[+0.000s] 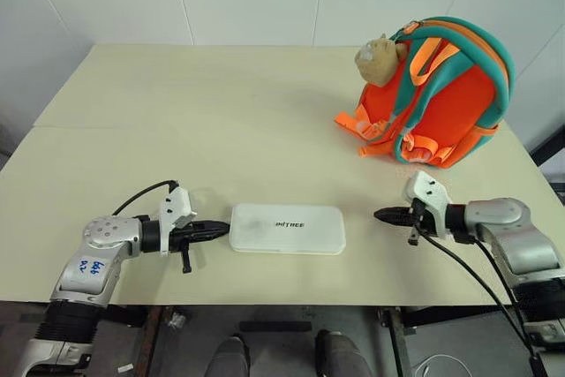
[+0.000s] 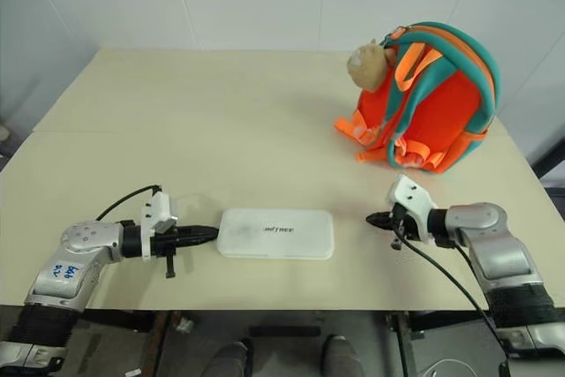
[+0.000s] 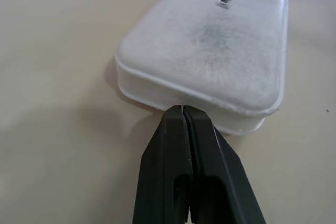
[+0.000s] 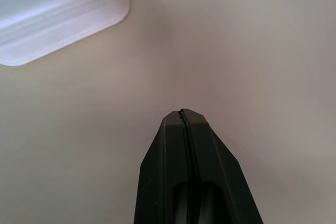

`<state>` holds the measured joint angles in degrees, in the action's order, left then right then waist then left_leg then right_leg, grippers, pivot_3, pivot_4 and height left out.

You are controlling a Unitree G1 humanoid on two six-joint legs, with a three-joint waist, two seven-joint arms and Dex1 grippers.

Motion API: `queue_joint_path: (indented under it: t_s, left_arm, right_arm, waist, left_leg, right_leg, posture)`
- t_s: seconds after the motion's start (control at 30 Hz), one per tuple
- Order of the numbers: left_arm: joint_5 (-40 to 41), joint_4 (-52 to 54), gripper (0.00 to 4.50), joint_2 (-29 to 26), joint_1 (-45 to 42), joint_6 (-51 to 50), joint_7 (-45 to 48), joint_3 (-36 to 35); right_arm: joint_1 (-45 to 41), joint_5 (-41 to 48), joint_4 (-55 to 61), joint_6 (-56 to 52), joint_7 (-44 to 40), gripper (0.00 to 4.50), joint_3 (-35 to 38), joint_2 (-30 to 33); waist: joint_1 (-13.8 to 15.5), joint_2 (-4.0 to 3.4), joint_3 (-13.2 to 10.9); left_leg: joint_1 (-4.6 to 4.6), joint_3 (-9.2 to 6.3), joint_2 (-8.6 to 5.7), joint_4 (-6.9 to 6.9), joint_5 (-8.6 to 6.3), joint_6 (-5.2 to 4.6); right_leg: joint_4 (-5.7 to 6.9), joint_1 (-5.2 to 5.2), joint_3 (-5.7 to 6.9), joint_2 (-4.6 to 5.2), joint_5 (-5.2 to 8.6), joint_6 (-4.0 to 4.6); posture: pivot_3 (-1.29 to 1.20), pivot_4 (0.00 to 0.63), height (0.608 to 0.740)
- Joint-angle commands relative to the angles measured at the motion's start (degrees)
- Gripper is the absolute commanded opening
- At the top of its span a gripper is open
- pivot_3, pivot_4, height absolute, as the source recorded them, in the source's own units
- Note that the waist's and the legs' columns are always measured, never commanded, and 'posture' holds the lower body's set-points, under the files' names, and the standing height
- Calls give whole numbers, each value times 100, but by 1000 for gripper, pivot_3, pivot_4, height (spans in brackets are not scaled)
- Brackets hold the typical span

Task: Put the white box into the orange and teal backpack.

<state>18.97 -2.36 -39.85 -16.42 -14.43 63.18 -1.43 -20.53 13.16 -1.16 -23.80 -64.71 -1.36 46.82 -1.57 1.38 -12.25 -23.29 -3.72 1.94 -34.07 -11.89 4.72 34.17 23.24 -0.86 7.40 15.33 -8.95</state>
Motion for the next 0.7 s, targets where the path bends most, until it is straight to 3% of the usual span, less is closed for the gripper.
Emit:
queue_joint_path:
  t_s: [0.03, 0.7]
  left_arm:
    - [175, 256, 44, 19, -61, -97, 7, -63]
    - [6, 133, 44, 290, -310, -182, -40, 273]
  right_arm:
    - [175, 337, 715, -341, 7, 0, 139, 30]
    - [-199, 396, 795, -530, 465, 0, -315, -576]
  waist:
    - [-3, 0, 0]
    - [7, 0, 0]
  left_leg:
    - [0, 0, 0, -1, 0, 0]
    - [-2, 4, -1, -10, 1, -3]
  right_leg:
    - [1, 0, -1, 0, 0, 0]
    - [-13, -7, -6, 0, -2, 3]
  posture:
    - [0, 150, 740]
    - [0, 150, 740]
